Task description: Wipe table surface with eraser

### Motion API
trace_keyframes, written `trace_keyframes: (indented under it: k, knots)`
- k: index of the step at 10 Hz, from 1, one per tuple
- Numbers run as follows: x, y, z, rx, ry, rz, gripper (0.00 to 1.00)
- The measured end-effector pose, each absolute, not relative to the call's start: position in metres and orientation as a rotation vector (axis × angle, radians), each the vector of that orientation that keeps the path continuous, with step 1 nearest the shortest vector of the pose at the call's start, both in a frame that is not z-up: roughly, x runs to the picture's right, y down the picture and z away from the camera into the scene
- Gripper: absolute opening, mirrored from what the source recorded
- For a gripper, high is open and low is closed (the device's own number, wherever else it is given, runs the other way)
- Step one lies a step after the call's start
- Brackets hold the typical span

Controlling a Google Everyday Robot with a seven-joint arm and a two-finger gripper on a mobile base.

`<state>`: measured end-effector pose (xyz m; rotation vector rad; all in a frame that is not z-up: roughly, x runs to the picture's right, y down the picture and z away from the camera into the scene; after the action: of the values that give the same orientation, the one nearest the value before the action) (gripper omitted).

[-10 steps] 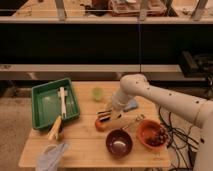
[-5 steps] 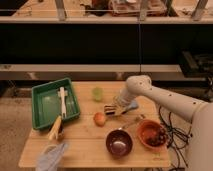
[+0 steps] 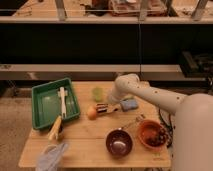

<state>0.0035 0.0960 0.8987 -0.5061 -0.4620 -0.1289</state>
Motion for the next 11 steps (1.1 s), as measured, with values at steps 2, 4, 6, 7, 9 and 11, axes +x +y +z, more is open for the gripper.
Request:
trace_keyframes:
  k: [2, 4, 6, 7, 9, 11]
  knots:
    - [-0.036, 0.104, 0.900, -0.515, -0.486, -0.194, 0.00]
    - [-0.069, 0.111, 0.888, -0.513, -0.506, -0.289, 0.00]
    - [-0.078, 0.113, 0.868, -0.509, -0.511, -0.354, 0.00]
    - [-0.075, 0.113, 0.858, -0.510, -0.507, -0.370, 0.00]
    - [-0.052, 0.112, 0.842, -0.516, -0.495, -0.373, 0.00]
    - [-0.018, 0.118, 0.828, -0.531, -0.476, -0.359, 0.00]
